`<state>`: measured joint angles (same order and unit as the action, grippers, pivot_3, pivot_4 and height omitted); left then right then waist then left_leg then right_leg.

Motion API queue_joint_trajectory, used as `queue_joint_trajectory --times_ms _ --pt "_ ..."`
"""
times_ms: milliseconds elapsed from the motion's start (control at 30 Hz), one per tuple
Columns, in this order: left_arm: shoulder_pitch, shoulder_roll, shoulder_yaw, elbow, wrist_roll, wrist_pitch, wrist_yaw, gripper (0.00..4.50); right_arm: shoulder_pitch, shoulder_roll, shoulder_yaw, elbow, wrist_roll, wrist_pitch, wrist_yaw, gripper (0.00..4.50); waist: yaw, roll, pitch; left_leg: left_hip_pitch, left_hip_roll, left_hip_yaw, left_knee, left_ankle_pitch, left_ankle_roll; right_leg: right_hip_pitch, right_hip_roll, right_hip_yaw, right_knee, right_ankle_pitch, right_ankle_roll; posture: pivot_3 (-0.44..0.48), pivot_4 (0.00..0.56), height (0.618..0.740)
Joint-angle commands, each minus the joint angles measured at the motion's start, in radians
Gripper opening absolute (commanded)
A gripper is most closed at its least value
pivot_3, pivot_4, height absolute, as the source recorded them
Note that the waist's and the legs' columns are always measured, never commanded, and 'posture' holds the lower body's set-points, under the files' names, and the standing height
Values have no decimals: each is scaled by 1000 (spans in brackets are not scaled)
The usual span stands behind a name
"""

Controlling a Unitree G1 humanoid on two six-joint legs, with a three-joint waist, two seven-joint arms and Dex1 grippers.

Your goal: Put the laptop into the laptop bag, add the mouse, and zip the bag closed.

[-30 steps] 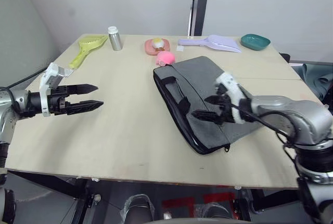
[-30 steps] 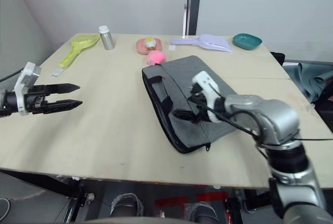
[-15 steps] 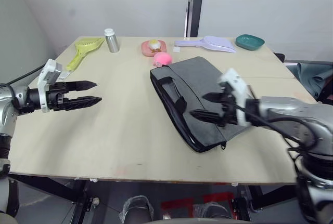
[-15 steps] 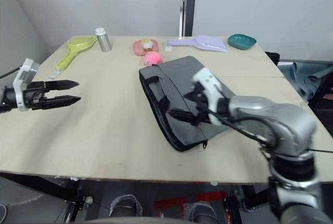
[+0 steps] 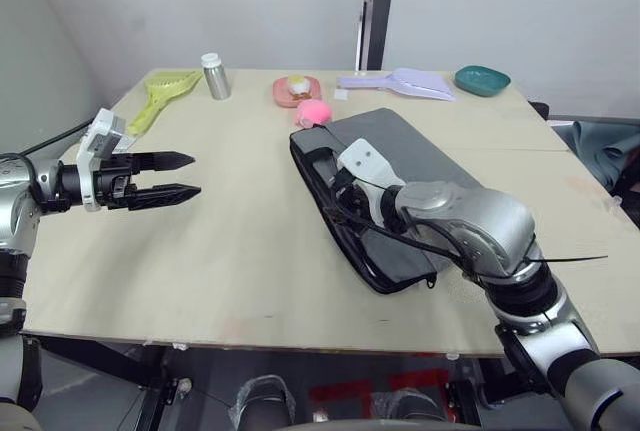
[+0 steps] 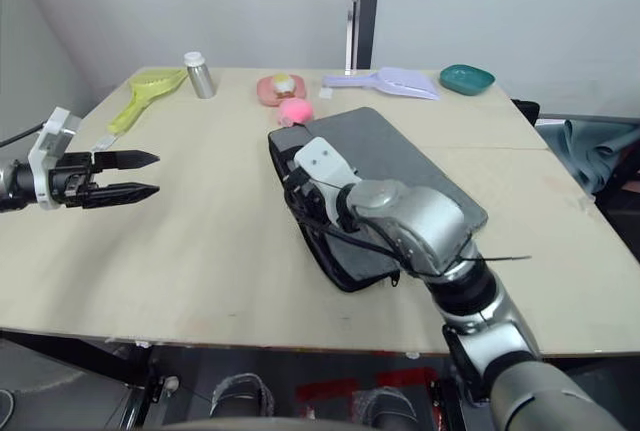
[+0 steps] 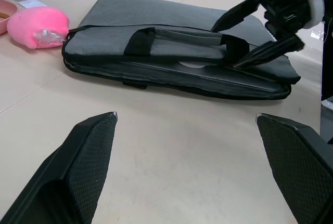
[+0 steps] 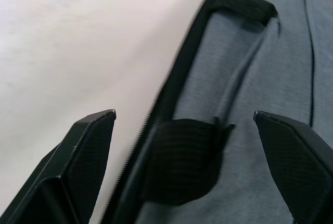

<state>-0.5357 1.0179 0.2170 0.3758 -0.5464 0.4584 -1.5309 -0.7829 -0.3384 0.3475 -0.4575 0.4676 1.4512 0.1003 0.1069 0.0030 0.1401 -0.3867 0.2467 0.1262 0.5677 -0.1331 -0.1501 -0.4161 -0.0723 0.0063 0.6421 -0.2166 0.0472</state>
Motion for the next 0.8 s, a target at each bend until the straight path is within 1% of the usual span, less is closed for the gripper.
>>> queue_joint_trajectory --times_ms 33,133,267,367,533,567,600,667,700,733,800 --pt "-3 -6 15 -56 -19 -14 -13 4500 -52 -10 58 33 -62 -46 9 4461 -1 0 0 0 0 0 0 0 0 0 0 0 0 0 0 0 150 740" --pt "22 -19 31 -107 -35 -2 1 4500 -78 -27 173 111 -148 -104 11 4461 -3 0 0 0 0 0 0 0 0 0 0 -1 0 0 0 0 150 740" --pt "47 -32 46 -137 -46 3 24 4500 -96 -24 238 159 -211 -149 39 4461 -5 0 0 -1 0 0 0 0 0 0 0 -1 0 1 1 0 150 740" --pt "61 -36 53 -148 -55 2 40 4500 -95 -49 264 172 -251 -174 68 3673 -6 0 0 -1 0 -1 0 0 0 0 0 -1 0 1 2 0 150 740" --pt "75 -37 57 -153 -61 -4 52 4500 -80 -90 267 141 -277 -188 129 1926 -3 0 0 -1 0 -1 1 0 0 0 0 -2 1 1 2 0 150 740" --pt "75 -36 57 -151 -61 -5 52 4500 -78 -90 264 136 -280 -187 138 1476 -3 0 0 -1 0 -1 2 0 0 1 0 -1 1 1 1 0 150 740" --pt "75 -37 57 -149 -61 -5 53 4500 -75 -89 259 126 -277 -185 149 1269 -3 0 0 -1 0 -1 2 0 0 1 0 -1 1 0 1 0 150 740" --pt "73 -38 57 -143 -60 -10 53 4500 -65 -69 225 106 -265 -178 163 566 -3 0 0 0 0 -1 4 0 0 1 0 -1 3 0 1 0 150 740" --pt "70 -40 57 -139 -62 -9 54 4500 -56 -40 181 93 -246 -161 166 241 -3 0 0 0 0 -1 5 0 0 1 0 -1 4 0 0 0 150 740" --pt "67 -41 56 -135 -62 -10 53 4500 -51 -29 156 71 -230 -150 180 46 -4 0 0 0 0 -1 5 0 0 1 0 0 4 0 0 0 150 740" --pt "58 -46 50 -122 -60 -13 52 4500 -26 -30 107 28 -199 -146 218 46 -5 0 0 0 0 -1 5 0 0 0 0 0 5 0 0 0 150 740"
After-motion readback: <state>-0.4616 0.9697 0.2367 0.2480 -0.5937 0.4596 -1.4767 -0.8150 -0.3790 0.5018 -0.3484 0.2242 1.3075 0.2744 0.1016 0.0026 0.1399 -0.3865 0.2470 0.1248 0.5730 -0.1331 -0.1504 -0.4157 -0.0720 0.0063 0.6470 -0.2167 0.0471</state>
